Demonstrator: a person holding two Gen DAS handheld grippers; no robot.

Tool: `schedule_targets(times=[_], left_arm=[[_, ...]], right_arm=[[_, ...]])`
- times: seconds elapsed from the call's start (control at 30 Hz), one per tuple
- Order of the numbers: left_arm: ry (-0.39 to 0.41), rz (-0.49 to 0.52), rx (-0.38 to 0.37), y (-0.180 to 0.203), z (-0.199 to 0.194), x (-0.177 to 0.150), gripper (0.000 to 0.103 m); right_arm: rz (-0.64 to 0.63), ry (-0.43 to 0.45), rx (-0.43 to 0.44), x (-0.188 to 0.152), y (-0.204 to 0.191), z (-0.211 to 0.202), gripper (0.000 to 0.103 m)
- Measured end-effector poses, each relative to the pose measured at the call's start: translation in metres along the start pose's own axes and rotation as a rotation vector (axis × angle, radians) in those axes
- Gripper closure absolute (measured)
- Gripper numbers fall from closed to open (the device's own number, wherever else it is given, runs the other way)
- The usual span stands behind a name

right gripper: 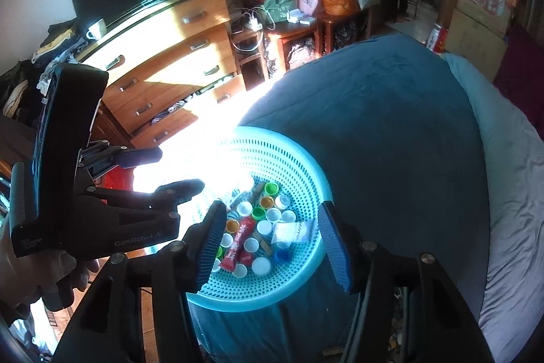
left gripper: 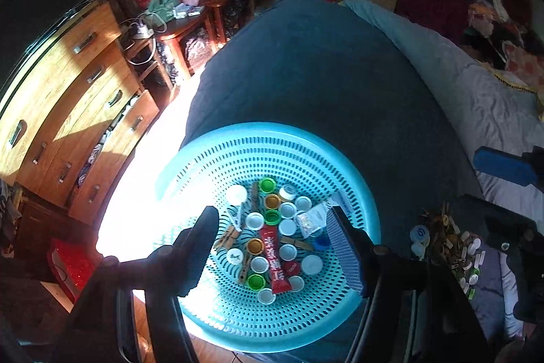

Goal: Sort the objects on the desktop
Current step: 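Move both open grippers back down over the pile of caps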

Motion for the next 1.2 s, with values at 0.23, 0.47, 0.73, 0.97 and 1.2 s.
schedule_targets(times=[0.23,0.47,0.73,0.97,1.2], left_arm=[[-0.081,0.232,-0.127,0.136,0.035,-0.012,0.036],[-0.16,0.363,-0.22,0.247,0.106,-0.042,0.036],[-0.237,0.417,-0.21,0.303,0.218,-0.065,0.036],[-0.274,0.412,-0.131,0.321,0.274,-0.052,0.029],[-0.143,0.294,-0.039,0.293,0.239,-0.025,0.029]], right_arm=[[0.276,-0.076,-0.009,-0.116,0.122,0.007,0.045],[0.547,-0.183,-0.071,-0.269,0.231,0.008,0.043],[0.632,-0.282,-0.037,-0.365,0.261,0.035,0.043],[0.677,-0.309,0.008,-0.4,0.271,0.062,0.042],[0.672,-0.298,0.033,-0.392,0.276,0.072,0.042]])
Point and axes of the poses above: each gripper's, at about its wrist camera, not at the fingertips, and z roughly the way its jaws point, y to its right, x to its top, the point moved 6 cm from there along z, roughly the way its jaws point, and after that the axes turned 11 degrees about -y, right-handed, at the moved point
